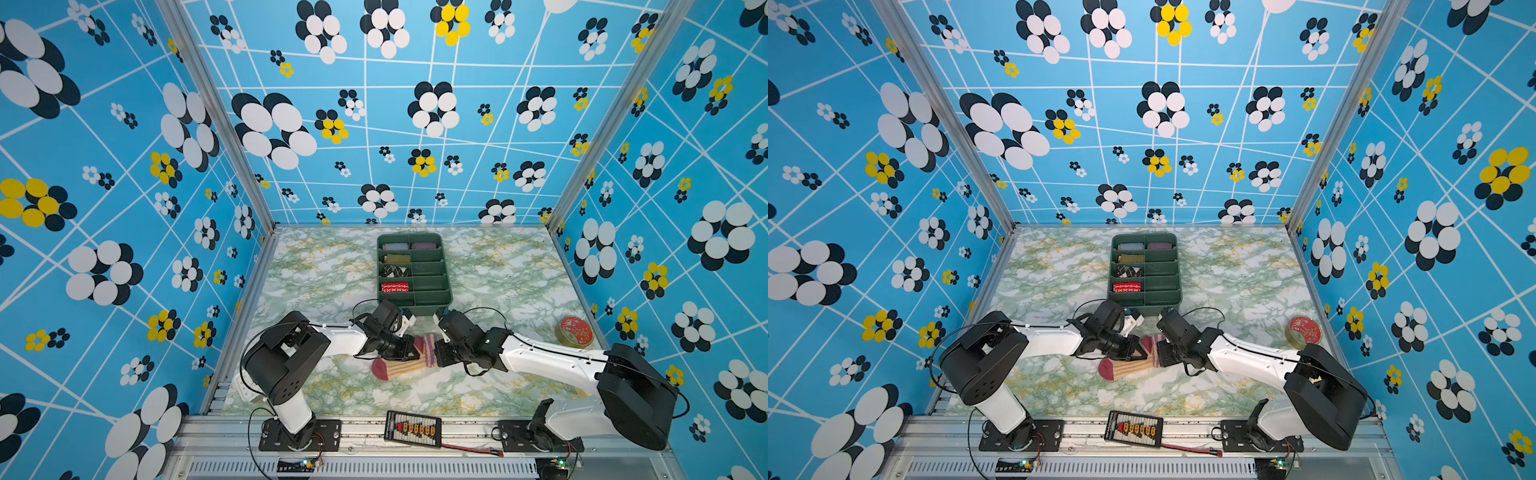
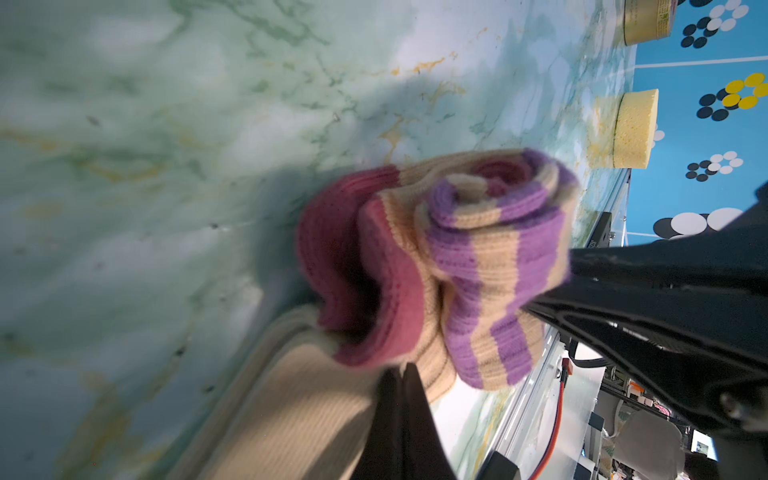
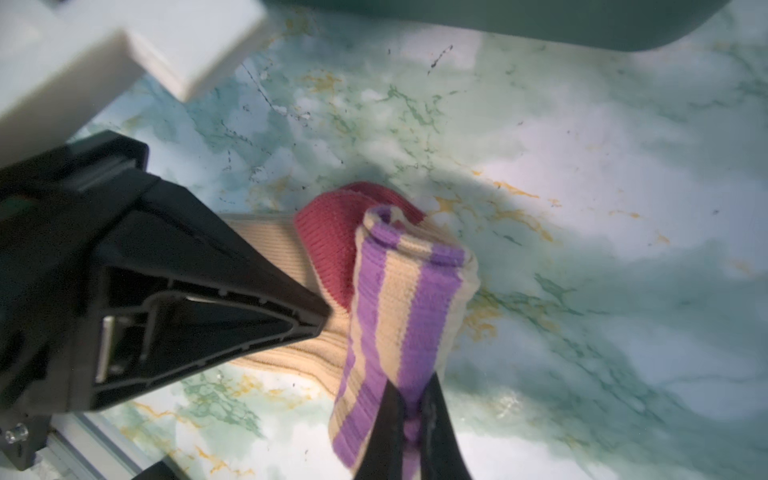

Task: Roll the socks

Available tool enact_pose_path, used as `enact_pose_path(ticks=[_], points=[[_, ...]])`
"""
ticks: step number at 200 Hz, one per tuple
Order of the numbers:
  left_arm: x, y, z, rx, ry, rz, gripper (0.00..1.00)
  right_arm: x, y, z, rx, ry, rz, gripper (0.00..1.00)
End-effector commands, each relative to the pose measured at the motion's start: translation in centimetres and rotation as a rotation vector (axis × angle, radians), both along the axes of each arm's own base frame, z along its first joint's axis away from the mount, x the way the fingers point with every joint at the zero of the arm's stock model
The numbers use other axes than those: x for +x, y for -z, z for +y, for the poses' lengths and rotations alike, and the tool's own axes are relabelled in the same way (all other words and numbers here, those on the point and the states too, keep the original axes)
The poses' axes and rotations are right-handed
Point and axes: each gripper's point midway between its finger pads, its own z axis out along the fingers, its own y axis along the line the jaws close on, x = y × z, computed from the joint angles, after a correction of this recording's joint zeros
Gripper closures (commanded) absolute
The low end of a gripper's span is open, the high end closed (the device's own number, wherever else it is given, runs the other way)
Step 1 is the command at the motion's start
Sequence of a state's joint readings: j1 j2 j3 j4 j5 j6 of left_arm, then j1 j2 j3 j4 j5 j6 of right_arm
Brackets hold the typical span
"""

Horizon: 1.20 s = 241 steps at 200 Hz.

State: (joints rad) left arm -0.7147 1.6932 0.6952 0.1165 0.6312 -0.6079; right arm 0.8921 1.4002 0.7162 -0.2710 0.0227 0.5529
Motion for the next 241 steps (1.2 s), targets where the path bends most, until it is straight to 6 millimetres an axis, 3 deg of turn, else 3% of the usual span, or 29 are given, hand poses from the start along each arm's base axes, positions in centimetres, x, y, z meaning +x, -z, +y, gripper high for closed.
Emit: enact_pose_path(ticks=[1,44,74,130,241], points=[[0.5,-1.4,-0.2,-0.042,-0.032,-0.02,1.0,0.2,0.0,-0.7,-0.124,-0.012,-0.028,1.0],[1.1,-4.0,-1.7,-0.128,-0.035,-0.049,1.0,0.4,0.5,-0.4,-0.212,-0.023,-0.027,1.0],[1.2,-4.7,-2.4,-0.143,-0.024,-0.064,1.0,0.3,0.9,0.0,-0.224,-0.035,-0.015,1.0],[1.5,-3.4,-2.9,-0.118,-0.017,-0.057,1.0,0.2,1.4,0.4,-0.218,-0.042,0.002,1.0],[1.4,1.5,-2.1,0.08,0.009,-0.04,1.0,0.0,1.4,1.1,-0.164,-0.05,0.001,1.0]])
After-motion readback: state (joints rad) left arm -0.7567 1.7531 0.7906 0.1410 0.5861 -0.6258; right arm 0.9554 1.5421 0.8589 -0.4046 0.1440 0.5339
